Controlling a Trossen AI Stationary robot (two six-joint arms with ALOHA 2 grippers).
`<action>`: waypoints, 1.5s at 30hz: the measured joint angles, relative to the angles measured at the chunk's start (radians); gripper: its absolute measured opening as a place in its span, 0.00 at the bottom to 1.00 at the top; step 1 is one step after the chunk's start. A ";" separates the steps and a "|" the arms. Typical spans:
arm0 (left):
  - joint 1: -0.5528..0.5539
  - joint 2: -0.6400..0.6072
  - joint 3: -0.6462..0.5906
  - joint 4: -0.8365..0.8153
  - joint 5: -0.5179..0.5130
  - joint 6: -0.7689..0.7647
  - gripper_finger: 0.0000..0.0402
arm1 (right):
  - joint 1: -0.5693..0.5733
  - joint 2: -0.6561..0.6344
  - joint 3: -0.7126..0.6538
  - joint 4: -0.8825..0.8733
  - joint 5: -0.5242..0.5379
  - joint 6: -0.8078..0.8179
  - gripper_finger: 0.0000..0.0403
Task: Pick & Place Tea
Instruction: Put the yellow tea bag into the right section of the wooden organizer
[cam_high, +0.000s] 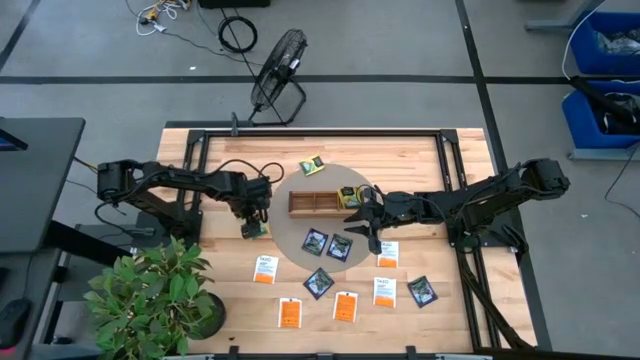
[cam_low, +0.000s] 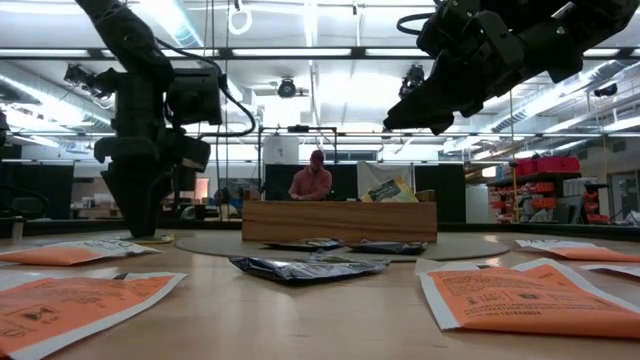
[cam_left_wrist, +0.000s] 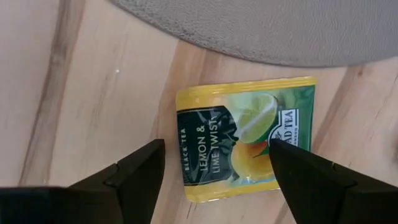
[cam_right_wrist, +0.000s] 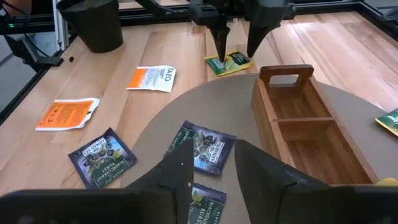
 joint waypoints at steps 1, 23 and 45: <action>0.000 -0.001 -0.011 0.010 -0.004 -0.004 0.74 | 0.000 0.000 0.000 0.000 0.000 0.000 0.31; 0.017 0.006 -0.032 0.045 -0.008 -0.010 0.15 | 0.000 0.000 0.000 0.001 0.001 0.010 0.31; -0.029 0.002 0.187 -0.173 -0.258 -0.001 0.01 | -0.022 0.000 0.000 0.046 0.056 -0.018 0.31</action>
